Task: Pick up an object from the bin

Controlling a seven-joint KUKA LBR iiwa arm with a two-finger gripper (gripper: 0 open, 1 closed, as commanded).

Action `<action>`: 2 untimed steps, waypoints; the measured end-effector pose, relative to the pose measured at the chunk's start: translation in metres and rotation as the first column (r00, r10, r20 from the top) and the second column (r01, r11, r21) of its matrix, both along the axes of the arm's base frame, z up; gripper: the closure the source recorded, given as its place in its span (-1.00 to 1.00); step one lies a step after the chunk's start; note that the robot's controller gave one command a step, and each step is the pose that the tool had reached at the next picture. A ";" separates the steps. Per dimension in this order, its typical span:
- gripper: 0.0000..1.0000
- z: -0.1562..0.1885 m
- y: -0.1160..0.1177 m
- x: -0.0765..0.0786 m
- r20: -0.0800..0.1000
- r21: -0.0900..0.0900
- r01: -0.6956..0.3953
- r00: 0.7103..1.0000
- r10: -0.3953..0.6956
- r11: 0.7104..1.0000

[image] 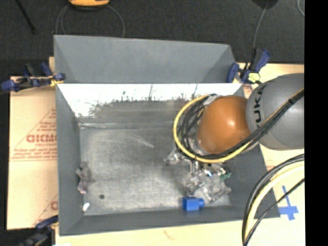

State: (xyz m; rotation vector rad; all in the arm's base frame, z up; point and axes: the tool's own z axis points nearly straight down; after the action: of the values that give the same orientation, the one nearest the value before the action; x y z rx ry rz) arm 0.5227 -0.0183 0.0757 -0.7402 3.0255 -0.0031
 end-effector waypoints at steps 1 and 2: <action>-1.00 0.040 0.040 -0.034 0.000 -0.006 -0.187 0.982 0.187 0.982; -1.00 0.095 0.024 -0.048 -0.019 -0.006 -0.169 0.985 0.169 0.986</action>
Offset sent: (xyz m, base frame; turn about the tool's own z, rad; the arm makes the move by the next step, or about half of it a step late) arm -0.0411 0.0389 0.0349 -0.1861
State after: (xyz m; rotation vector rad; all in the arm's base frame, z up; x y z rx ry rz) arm 0.4745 0.0058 0.1708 -1.0003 2.9703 -0.0041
